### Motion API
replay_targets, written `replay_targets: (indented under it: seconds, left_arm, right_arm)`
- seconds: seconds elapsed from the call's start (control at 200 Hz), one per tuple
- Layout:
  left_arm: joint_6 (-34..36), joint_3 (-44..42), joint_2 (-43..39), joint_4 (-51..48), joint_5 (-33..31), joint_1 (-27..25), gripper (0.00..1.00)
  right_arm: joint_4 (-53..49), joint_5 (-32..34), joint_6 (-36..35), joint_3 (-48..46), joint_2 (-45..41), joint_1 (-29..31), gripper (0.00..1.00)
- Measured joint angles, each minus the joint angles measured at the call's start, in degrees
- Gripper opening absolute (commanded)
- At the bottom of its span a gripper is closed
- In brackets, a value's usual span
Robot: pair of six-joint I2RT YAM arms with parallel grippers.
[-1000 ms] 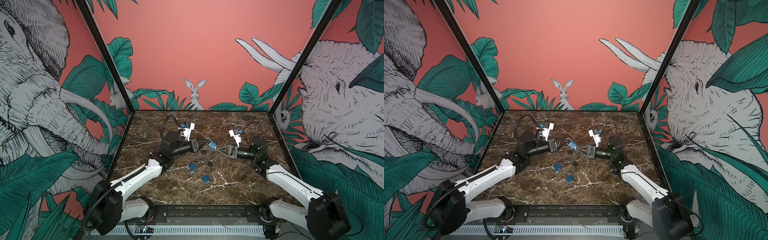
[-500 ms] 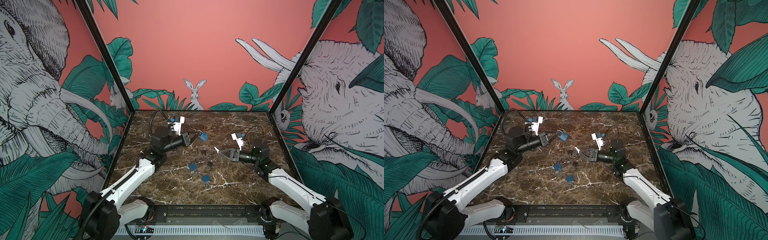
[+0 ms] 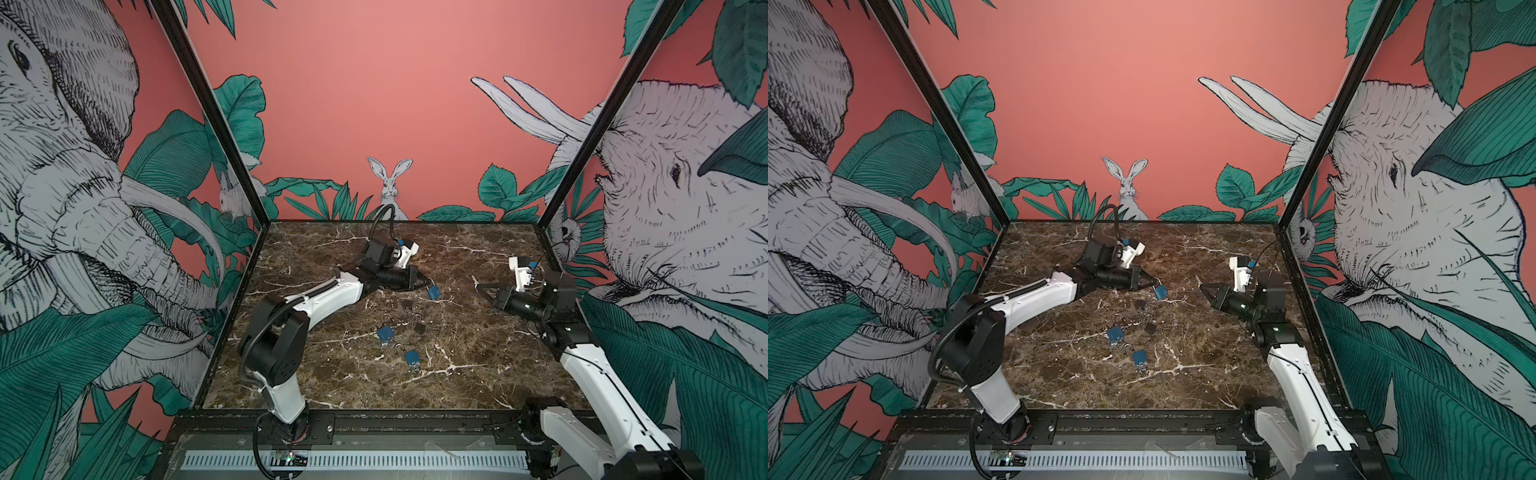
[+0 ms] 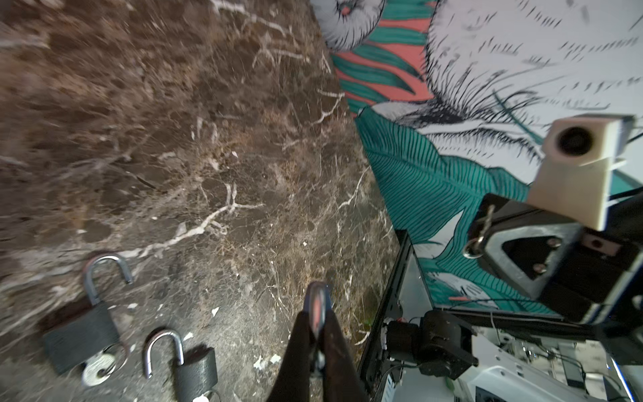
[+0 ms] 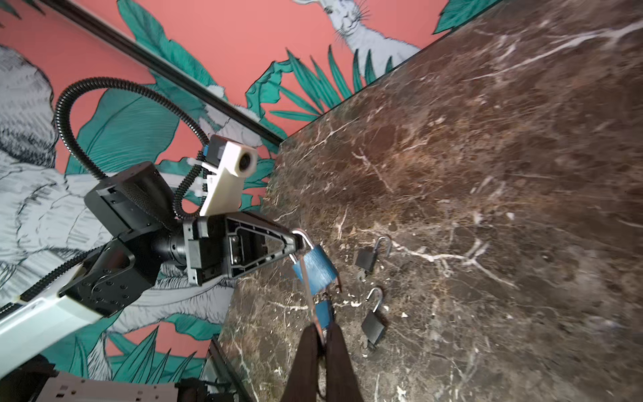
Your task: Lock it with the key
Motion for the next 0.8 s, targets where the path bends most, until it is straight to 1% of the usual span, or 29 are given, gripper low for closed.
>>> replay_targets:
  seconds: [0.12,0.23,0.395,0.58,0.8]
  left_arm:
    - [1.79,7.93,8.44,-3.78,1.86,-2.14,0.0]
    - [2.82,14.32,15.17,-6.54,3.45,-2.93,0.0]
    - [3.02,21.16,22.73,-8.44,4.81,-4.13,0.0]
    - [2.56,26.32,28.74,-9.31,6.23,-5.77,0.0]
    - [1.22,28.52,32.52,-10.05,6.75,-6.38,0.0]
  right_arm:
    - [-1.11,1.95,-0.04,-2.05,-2.34,-0.96,0.0]
    - [-3.15,3.13,-0.39,-3.76,-5.18,-0.98,0.0]
    - [-6.78,3.85,-2.19,-3.78,-6.73,-0.98,0.0]
    - [-8.79,4.52,-3.06,-3.78,-6.62,-0.98,0.0]
    - [-8.79,5.01,-3.1,-4.31,-6.6,-0.98,0.0]
